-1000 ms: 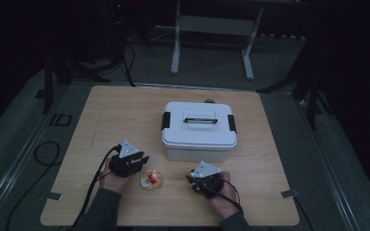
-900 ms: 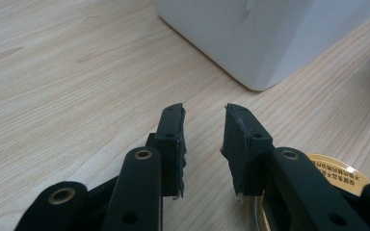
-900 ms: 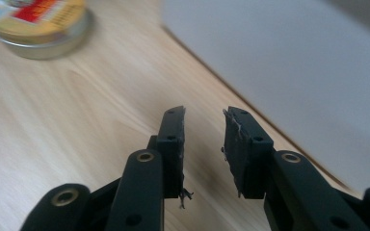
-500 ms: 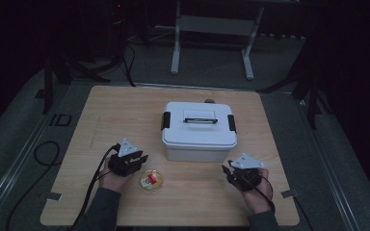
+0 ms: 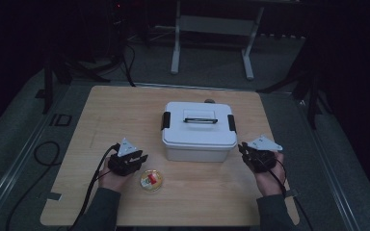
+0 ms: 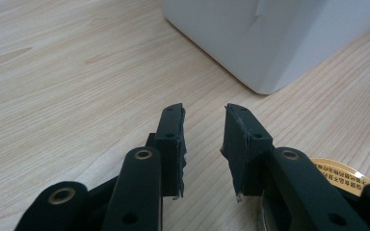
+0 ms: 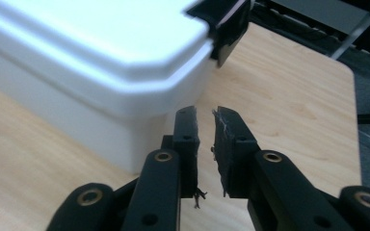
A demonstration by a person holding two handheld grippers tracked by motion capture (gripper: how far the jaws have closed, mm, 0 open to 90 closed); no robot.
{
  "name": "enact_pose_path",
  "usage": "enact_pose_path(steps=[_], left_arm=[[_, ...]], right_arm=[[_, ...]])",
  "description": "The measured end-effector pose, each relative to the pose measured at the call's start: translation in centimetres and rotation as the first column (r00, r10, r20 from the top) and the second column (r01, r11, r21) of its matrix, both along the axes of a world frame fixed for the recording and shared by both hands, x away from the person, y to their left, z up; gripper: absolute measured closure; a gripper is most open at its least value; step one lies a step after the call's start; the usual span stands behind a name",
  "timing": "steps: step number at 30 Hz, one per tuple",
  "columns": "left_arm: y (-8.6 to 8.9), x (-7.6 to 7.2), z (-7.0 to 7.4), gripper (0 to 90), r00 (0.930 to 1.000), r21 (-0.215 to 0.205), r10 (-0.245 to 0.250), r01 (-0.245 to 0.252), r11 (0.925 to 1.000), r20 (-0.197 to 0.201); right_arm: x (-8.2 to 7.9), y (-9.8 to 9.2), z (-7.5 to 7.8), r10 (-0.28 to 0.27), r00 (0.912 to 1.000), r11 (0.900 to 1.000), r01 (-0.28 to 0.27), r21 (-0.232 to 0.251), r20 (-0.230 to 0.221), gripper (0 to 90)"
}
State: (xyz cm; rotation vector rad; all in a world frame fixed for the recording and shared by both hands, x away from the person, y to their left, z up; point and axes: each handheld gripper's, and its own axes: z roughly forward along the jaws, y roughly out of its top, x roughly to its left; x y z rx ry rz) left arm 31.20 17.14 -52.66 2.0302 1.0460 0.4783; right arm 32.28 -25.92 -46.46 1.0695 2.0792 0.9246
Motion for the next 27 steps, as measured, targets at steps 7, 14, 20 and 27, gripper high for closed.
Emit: enact_pose_path(steps=[7,14,20,27], left_arm=[[0.0,0.0,0.0,69.2,1.0000,0.000,0.004,-0.004,1.0000,0.001],[-0.1,0.0,0.0,69.3,1.0000,0.000,0.004,-0.004,1.0000,0.005],[-0.1,0.0,0.1,69.9,0.9999,-0.003,0.002,-0.002,1.0000,0.010],[-0.5,-0.1,0.3,70.4,0.9997,-0.002,-0.012,0.012,0.9999,0.022]], right_arm=[[1.4,0.3,0.7,-0.021,0.9994,1.000,0.021,-0.001,0.027,86.5],[3.2,0.5,2.0,-0.027,0.9985,1.000,0.027,0.002,0.049,87.9],[5.0,1.1,2.9,-0.021,0.9981,1.000,0.020,0.006,0.059,88.5],[7.2,1.8,3.2,-0.024,0.9981,1.000,0.023,0.017,0.057,89.5]])
